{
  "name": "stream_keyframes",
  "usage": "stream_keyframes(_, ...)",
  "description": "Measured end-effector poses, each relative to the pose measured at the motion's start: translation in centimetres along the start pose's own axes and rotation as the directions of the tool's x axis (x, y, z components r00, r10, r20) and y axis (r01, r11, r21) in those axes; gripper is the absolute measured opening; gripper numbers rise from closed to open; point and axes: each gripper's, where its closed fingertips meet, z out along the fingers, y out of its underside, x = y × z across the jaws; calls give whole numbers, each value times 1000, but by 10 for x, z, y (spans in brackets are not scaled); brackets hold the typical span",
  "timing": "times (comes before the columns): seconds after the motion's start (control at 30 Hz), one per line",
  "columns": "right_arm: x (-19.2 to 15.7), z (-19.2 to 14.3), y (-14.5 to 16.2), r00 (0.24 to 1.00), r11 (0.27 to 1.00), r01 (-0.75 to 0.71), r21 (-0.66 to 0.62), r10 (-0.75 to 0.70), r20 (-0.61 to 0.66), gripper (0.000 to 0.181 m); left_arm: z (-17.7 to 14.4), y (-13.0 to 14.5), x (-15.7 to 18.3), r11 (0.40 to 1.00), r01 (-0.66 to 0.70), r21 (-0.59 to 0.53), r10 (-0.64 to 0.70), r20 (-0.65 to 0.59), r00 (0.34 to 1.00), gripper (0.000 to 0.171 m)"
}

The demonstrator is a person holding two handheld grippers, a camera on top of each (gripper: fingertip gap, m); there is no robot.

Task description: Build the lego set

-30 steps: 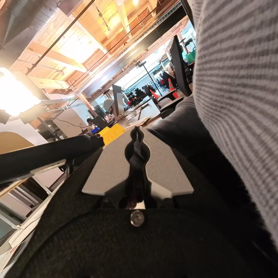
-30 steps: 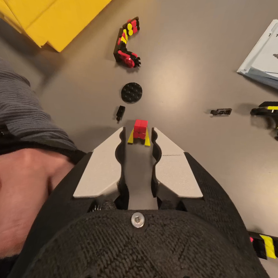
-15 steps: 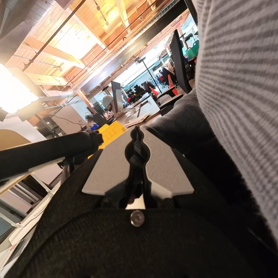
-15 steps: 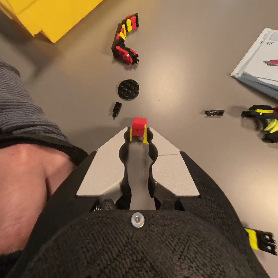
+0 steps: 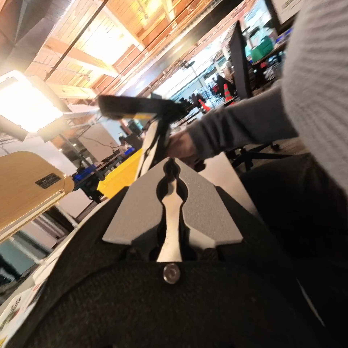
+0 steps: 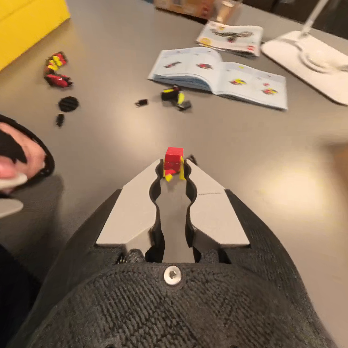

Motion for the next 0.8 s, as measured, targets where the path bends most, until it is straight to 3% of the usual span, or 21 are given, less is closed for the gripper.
stream_keyframes(0.1, 25, -28, 10, 993, 996, -72, 58, 77, -94, 19, 6, 23, -20, 992, 67, -109, -57, 93, 994, 1)
stream_keyframes(0.2, 40, -50, 16, 979, 987, -99, 128, 120, -163, 19, 12, 56, -32, 941, 201, -271, -174, 122, 977, 2)
stream_keyframes(0.27, 43, -57, 19, 977, 984, -99, 149, 125, -175, 18, 12, 75, -47, 890, 294, -349, -234, 203, 951, 19)
stream_keyframes(0.33, 44, -58, 24, 978, 985, -99, 144, 123, -171, 18, 10, 99, -57, 814, 355, -459, -253, 270, 929, 43)
stream_keyframes(0.47, 45, -43, 37, 984, 990, -113, 79, 123, -133, 18, 6, 142, -58, 627, 439, -643, -298, 322, 899, 55)
stream_keyframes(0.53, 43, -33, 46, 987, 992, -122, 20, 123, -100, 18, 6, 159, -54, 526, 484, -699, -342, 347, 873, 68)
stream_keyframes(0.6, 42, -26, 54, 990, 991, -124, -46, 121, -72, 18, 9, 168, -50, 463, 523, -716, -388, 367, 845, 77)
stream_keyframes(0.8, 42, -17, 64, 993, 983, -118, -138, 114, -38, 18, 15, 178, -51, 433, 517, -738, -388, 365, 846, 58)
